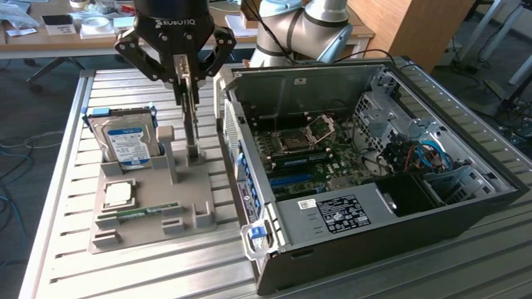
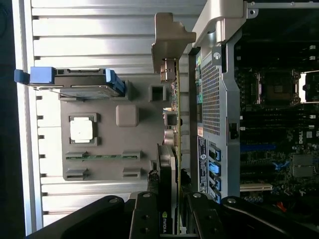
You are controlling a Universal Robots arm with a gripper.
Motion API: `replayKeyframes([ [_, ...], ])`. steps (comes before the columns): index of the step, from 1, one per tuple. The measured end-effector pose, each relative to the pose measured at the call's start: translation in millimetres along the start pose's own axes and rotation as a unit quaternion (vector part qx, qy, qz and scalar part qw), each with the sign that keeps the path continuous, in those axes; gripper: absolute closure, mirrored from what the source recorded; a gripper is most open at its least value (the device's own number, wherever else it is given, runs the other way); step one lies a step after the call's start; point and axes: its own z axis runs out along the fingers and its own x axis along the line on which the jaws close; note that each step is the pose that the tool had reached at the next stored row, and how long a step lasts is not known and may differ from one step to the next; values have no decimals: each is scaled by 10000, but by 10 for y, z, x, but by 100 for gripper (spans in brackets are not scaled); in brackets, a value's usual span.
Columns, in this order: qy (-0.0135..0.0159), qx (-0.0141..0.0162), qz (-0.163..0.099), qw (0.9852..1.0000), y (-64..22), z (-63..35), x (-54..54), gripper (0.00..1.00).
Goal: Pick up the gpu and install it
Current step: 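Pick up the gpu and move the gpu toward the slot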
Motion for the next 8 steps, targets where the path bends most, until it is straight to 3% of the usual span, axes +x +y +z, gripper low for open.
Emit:
replayKeyframes([
  [8, 0, 1, 0, 10000, 0, -4, 0, 73],
])
